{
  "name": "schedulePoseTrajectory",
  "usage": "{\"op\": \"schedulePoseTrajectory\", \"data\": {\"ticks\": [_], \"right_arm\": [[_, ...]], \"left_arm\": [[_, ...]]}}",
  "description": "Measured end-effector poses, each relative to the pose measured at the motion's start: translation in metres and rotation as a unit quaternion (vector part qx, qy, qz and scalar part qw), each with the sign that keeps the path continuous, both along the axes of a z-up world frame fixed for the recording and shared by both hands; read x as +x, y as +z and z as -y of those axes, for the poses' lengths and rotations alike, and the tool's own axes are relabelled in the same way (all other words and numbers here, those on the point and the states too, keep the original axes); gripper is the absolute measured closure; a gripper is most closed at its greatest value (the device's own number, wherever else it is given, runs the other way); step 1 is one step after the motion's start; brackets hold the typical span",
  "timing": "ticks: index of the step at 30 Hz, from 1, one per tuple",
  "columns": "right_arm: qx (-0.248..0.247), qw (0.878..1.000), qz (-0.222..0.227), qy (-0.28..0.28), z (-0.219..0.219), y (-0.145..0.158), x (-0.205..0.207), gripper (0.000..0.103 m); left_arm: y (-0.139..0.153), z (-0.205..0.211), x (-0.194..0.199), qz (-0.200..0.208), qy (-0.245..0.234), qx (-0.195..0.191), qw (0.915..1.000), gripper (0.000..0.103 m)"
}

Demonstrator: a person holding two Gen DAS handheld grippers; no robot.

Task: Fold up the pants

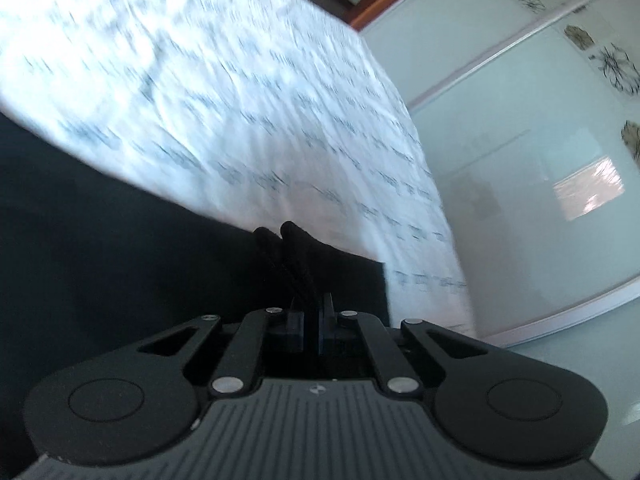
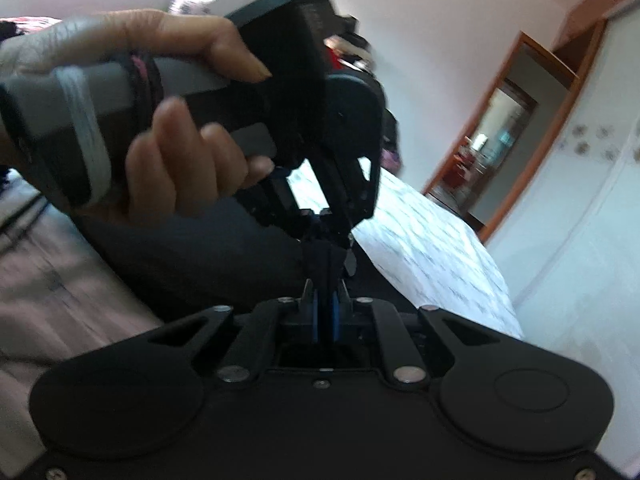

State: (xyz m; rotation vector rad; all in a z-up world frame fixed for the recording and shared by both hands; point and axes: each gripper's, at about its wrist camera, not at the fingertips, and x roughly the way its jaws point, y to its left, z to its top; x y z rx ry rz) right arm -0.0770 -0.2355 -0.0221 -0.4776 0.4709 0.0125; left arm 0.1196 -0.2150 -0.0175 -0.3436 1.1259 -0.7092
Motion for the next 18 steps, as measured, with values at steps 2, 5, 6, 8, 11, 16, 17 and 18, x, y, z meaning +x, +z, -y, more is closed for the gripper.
{"op": "schedulePoseTrajectory", "data": {"ticks": [2, 5, 6, 8, 11, 16, 17, 18], "right_arm": [[0.012, 1.0, 0.003, 0.025, -0.014, 0.003, 0.006, 0.096], [0.027, 0.998, -0.003, 0.057, -0.032, 0.002, 0.018, 0.097], [0.029, 0.997, -0.006, 0.07, -0.041, 0.0, 0.023, 0.096], [0.037, 0.995, -0.015, 0.088, -0.054, -0.004, 0.033, 0.097], [0.052, 0.992, -0.03, 0.109, -0.075, -0.01, 0.049, 0.097], [0.061, 0.988, -0.041, 0.132, -0.099, -0.02, 0.063, 0.096], [0.063, 0.988, -0.042, 0.135, -0.102, -0.021, 0.066, 0.096], [0.065, 0.987, -0.043, 0.137, -0.104, -0.022, 0.068, 0.096]], "left_arm": [[0.007, -0.02, 0.002, 0.017, 0.007, 0.027, 0.9995, 0.098], [0.013, -0.047, 0.008, 0.042, 0.016, 0.064, 0.9969, 0.098], [0.015, -0.055, 0.011, 0.051, 0.019, 0.077, 0.9955, 0.098], [0.014, -0.068, 0.019, 0.062, 0.029, 0.103, 0.9924, 0.098], [0.01, -0.088, 0.03, 0.066, 0.041, 0.133, 0.988, 0.098], [0.004, -0.106, 0.039, 0.084, 0.053, 0.166, 0.9811, 0.097], [0.003, -0.108, 0.04, 0.089, 0.054, 0.171, 0.9798, 0.097], [0.002, -0.111, 0.041, 0.094, 0.054, 0.174, 0.9787, 0.097]]}}
